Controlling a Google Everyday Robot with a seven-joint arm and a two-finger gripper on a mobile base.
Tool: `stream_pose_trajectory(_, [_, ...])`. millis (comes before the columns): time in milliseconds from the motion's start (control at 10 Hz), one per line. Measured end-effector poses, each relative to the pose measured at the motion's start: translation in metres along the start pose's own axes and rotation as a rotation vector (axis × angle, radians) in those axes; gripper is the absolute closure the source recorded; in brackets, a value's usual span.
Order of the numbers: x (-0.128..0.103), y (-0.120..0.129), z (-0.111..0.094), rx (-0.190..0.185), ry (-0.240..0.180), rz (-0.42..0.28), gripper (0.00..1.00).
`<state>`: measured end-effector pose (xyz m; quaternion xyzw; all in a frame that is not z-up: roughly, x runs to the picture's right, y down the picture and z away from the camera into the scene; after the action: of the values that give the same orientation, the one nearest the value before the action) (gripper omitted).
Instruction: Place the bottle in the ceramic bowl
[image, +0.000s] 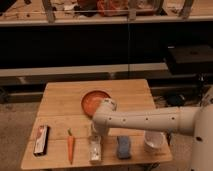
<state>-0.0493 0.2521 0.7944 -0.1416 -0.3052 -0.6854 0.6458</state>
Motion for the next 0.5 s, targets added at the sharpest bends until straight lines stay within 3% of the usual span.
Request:
stream_pose_trajectory(200, [0.002, 0.0, 0.001, -0.003, 0.004, -0.005, 0.5])
stream_pose_trajectory(500, [0.008, 0.0, -0.009, -0.002, 0.017, 0.012, 0.77])
